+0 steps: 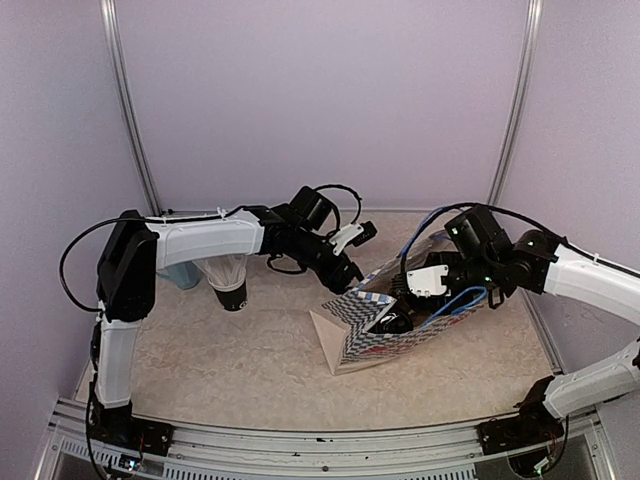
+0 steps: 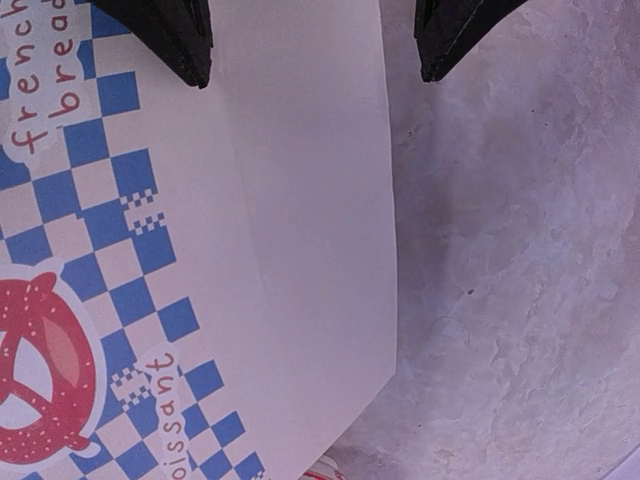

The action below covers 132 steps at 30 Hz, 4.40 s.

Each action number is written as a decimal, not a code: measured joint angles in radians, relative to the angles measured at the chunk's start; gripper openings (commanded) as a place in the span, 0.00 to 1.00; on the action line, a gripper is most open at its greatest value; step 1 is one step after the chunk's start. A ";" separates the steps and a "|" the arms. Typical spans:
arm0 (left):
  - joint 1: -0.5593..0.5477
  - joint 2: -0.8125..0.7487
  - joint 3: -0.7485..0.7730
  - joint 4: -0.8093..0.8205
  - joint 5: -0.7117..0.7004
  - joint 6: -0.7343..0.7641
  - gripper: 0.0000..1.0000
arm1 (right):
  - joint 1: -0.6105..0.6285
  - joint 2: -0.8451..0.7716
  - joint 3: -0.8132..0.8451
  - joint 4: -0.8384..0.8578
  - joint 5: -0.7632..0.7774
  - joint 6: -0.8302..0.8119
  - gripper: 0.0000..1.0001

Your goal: Pack the takeout coffee

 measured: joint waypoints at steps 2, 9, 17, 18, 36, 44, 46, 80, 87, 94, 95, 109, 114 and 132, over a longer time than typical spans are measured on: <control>0.009 0.002 0.000 -0.001 0.003 -0.005 0.68 | -0.021 0.045 0.037 -0.019 -0.028 0.007 0.36; 0.047 0.002 0.000 -0.014 -0.006 -0.017 0.69 | -0.079 0.169 0.151 -0.097 -0.125 0.036 0.36; 0.080 0.001 0.000 -0.027 -0.045 -0.016 0.69 | -0.128 0.283 0.254 -0.208 -0.221 0.066 0.35; 0.084 0.001 0.000 -0.030 -0.049 -0.016 0.69 | -0.132 0.293 0.259 -0.216 -0.228 0.069 0.35; 0.092 -0.005 0.000 -0.060 -0.085 -0.008 0.69 | -0.147 0.360 0.338 -0.330 -0.297 0.109 0.34; 0.092 -0.005 0.000 -0.062 -0.086 -0.008 0.69 | -0.147 0.344 0.286 -0.265 -0.314 0.121 0.35; 0.093 -0.005 0.000 -0.062 -0.089 -0.007 0.69 | -0.147 0.346 0.285 -0.260 -0.319 0.123 0.36; 0.096 -0.292 0.043 -0.196 -0.274 0.010 0.69 | -0.147 0.362 0.644 -0.555 -0.495 0.142 0.95; 0.070 -0.463 0.039 -0.239 -0.431 -0.032 0.67 | -0.147 0.354 0.767 -0.592 -0.533 0.123 0.93; 0.070 -0.557 -0.032 -0.308 -0.608 -0.129 0.60 | -0.237 0.262 0.792 -0.600 -0.576 0.087 0.89; 0.069 -0.570 -0.051 -0.322 -0.627 -0.144 0.59 | -0.282 0.243 0.793 -0.593 -0.593 0.084 0.88; 0.119 -0.662 -0.227 -0.378 -0.716 -0.272 0.53 | -0.742 -0.002 0.353 -0.143 -0.936 0.321 0.73; 0.103 -0.663 -0.284 -0.380 -0.697 -0.296 0.57 | -0.818 -0.003 0.234 0.010 -1.057 0.452 0.73; 0.083 -0.671 -0.439 -0.354 -0.752 -0.303 0.29 | -0.822 -0.033 0.194 0.148 -1.130 0.541 0.75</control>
